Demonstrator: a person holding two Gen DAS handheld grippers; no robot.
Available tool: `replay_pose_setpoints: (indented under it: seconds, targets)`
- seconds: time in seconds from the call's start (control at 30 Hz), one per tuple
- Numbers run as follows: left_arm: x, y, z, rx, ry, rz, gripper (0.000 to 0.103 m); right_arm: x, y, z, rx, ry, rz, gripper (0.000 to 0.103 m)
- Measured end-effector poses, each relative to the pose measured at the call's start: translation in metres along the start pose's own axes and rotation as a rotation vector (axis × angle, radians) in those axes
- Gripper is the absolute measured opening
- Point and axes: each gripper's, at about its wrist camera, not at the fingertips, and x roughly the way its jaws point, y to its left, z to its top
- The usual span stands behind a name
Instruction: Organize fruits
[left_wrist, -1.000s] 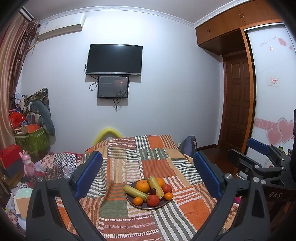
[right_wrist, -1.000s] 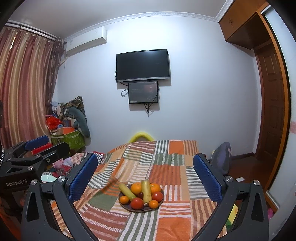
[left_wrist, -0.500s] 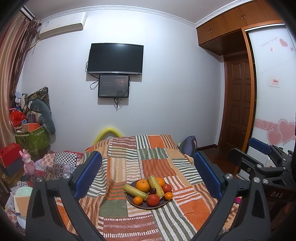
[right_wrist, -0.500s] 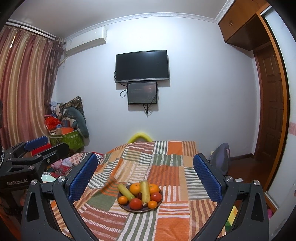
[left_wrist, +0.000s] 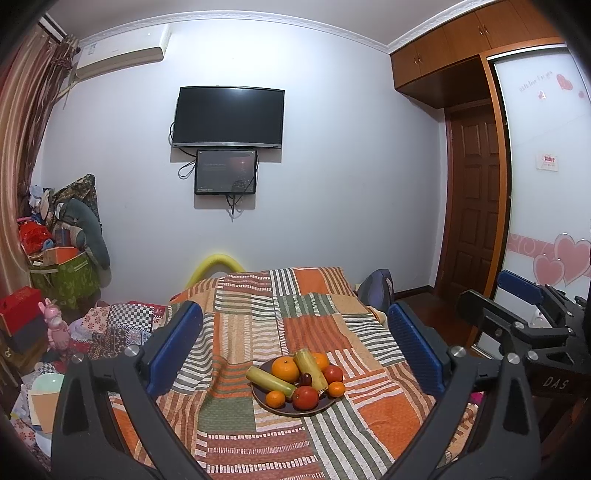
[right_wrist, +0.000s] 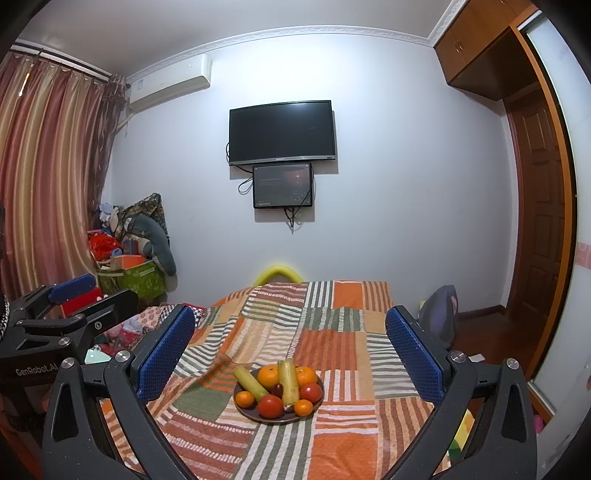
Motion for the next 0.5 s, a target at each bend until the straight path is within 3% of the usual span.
replay_pose_setpoints:
  seconds: [0.5]
  targets:
    - [0.0002, 0.0031, -0.0015, 0.011, 0.005, -0.033, 0.102, 0.0006, -0.0014, 0.0006, 0.001, -0.002, 0.001, 0.103]
